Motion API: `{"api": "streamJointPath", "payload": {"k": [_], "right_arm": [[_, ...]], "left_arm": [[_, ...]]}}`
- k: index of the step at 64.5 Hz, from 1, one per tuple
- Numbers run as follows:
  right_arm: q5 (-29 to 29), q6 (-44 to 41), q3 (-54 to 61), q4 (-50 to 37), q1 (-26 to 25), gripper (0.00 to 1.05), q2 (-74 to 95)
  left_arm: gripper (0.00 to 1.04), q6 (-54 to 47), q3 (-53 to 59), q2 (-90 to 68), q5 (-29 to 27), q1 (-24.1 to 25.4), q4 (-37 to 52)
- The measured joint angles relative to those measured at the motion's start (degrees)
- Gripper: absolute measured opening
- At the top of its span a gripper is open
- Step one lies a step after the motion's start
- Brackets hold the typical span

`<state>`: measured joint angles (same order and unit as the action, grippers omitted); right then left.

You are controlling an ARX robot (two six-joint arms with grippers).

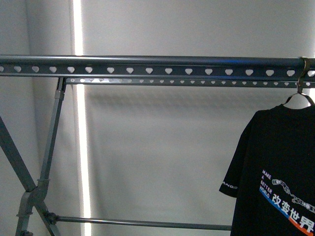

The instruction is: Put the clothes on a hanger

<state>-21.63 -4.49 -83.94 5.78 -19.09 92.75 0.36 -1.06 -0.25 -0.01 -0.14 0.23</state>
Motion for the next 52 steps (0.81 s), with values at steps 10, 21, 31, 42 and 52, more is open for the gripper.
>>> {"api": "streamJointPath", "payload": {"k": [10,21,31,42,52], "right_arm": [[-5.9,4.2,15.9,-9.8,-0.5,0.97,-15.5],[-5.7,8.3,34.9,-22.1,-0.1,0.97,-30.9],[0.2,11.7,50.7,-27.5,0.7,0.94,-45.7],[9.5,6.1,66.8,-16.8,6.8,0.64,-63.6],[13.7,4.9,72.4,-17.3,10.6,0.30,-69.4]], "left_arm": [[0.04,0.0,0.0,0.0,0.0,0.0,0.0],[0.04,0.0,0.0,0.0,0.0,0.0,0.0],[0.04,0.0,0.0,0.0,0.0,0.0,0.0],[0.04,0.0,0.0,0.0,0.0,0.0,0.0],[0.04,0.0,0.0,0.0,0.0,0.0,0.0]]}}
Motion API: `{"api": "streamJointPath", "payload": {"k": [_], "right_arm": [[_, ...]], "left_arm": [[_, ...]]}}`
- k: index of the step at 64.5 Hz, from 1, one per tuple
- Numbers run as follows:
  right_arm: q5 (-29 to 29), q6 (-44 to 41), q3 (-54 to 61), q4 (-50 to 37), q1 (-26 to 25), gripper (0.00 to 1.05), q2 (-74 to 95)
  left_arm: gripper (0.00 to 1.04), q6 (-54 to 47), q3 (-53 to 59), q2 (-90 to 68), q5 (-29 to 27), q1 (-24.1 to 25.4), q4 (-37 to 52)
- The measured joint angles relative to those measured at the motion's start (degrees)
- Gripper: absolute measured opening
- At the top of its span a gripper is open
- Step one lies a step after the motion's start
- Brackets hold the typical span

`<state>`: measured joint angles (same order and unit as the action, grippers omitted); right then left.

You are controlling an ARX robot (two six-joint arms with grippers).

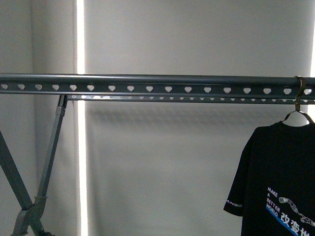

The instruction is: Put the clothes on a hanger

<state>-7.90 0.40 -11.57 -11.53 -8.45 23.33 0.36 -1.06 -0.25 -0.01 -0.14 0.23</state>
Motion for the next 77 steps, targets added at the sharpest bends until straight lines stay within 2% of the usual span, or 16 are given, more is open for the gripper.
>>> {"api": "streamJointPath", "payload": {"k": [4,7,12,45,51,58,62,77], "right_arm": [[1.6,-0.2,2.0,0.0,1.6,0.14,-1.9],[7.0,-0.2,3.3,0.0,6.1,0.01,-3.6],[7.4,-0.4,4.9,0.3,8.1,0.02,-5.5],[7.8,-0.4,9.0,3.3,8.2,0.02,-12.6],[7.8,-0.4,9.9,10.8,8.2,0.02,-19.5],[7.8,-0.4,11.1,11.4,8.2,0.02,-22.8],[7.8,-0.4,11.1,11.4,8.2,0.09,-23.0],[7.8,-0.4,11.2,11.4,8.2,0.49,-23.1]], "left_arm": [[0.04,0.0,0.0,0.0,0.0,0.0,0.0],[0.04,0.0,0.0,0.0,0.0,0.0,0.0],[0.04,0.0,0.0,0.0,0.0,0.0,0.0],[0.04,0.0,0.0,0.0,0.0,0.0,0.0],[0.04,0.0,0.0,0.0,0.0,0.0,0.0],[0.04,0.0,0.0,0.0,0.0,0.0,0.0],[0.13,0.0,0.0,0.0,0.0,0.0,0.0],[0.54,0.0,0.0,0.0,0.0,0.0,0.0]]}}
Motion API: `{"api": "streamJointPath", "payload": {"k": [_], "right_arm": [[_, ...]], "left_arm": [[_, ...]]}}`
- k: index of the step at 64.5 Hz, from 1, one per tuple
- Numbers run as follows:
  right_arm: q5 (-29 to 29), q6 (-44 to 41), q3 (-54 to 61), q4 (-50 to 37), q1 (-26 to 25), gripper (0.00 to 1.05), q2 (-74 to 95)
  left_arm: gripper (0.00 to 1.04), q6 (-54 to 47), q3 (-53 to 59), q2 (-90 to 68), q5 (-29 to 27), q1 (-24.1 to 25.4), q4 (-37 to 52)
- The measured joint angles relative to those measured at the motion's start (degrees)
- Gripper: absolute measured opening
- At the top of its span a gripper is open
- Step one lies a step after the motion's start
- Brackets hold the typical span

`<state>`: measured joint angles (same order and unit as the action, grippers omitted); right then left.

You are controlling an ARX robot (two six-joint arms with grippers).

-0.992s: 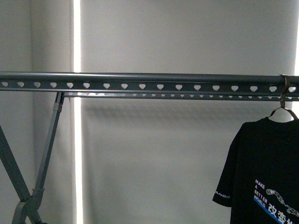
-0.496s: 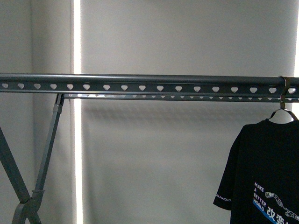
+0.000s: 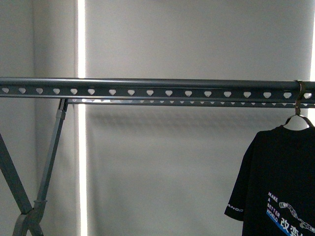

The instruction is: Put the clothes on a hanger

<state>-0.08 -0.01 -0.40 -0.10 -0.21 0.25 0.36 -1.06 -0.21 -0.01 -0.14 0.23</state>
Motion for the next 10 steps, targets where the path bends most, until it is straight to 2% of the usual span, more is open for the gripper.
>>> {"api": "streamJointPath", "payload": {"k": [3,10], "right_arm": [[0.0,0.0,0.0,0.0,0.0,0.61,0.0],[0.0,0.0,0.0,0.0,0.0,0.79,0.0]], "left_arm": [[0.65,0.0,0.0,0.0,0.0,0.0,0.0],[0.83,0.0,0.0,0.0,0.0,0.0,0.0]]}}
